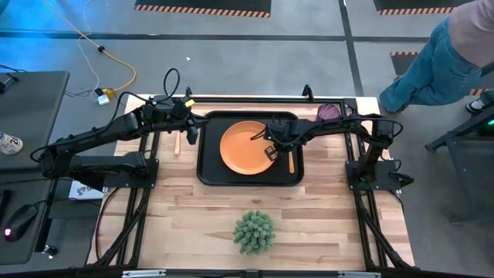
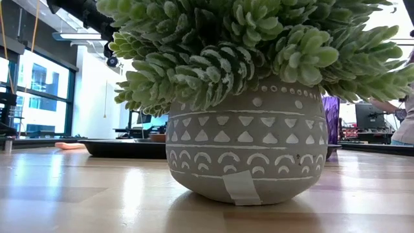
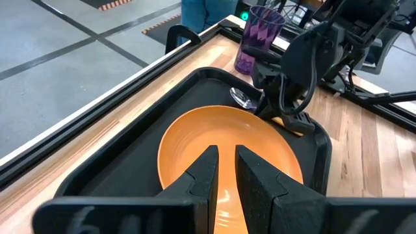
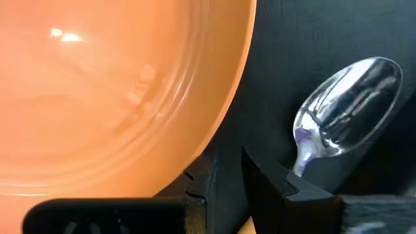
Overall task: Pick and place plate/cup/fork/spoon on tray
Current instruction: Adjust the orange plate, then put the yellow fork on the black tray
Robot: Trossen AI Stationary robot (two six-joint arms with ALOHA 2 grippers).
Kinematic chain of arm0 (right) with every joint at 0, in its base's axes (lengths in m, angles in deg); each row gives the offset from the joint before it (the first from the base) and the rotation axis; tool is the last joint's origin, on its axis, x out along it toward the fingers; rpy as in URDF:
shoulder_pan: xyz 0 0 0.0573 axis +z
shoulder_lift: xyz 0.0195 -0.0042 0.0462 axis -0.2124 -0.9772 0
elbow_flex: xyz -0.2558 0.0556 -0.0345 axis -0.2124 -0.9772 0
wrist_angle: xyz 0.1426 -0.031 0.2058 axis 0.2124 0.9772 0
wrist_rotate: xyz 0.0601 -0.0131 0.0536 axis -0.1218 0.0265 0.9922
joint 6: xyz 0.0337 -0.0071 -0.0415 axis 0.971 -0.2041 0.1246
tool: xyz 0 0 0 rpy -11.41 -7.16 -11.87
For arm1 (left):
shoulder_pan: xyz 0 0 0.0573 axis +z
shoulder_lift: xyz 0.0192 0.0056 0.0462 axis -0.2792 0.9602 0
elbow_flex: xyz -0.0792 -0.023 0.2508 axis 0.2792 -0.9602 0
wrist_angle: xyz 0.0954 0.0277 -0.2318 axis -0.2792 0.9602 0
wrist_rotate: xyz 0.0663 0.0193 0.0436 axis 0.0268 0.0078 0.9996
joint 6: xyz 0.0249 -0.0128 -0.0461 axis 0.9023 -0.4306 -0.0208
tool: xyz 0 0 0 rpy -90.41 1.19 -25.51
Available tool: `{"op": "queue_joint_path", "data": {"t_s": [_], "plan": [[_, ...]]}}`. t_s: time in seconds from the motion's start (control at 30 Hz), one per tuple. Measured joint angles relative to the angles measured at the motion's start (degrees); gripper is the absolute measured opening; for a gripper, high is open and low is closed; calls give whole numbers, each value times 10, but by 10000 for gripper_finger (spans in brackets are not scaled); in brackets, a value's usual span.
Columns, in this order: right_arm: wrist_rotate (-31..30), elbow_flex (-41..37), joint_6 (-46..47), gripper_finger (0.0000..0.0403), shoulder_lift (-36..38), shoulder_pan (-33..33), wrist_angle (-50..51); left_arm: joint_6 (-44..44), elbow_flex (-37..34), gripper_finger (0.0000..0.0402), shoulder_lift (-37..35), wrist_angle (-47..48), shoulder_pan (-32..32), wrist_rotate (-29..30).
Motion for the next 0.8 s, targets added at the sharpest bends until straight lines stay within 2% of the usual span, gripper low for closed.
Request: {"op": "queue_joint_path", "data": {"t_s": [0.4,0.8], "plan": [[7,0,-6,62,8,0,11,5,0,44,0,0,0,0],[-58,0,-26,62,91,24,10,37,0,49,0,1,0,17]]}}
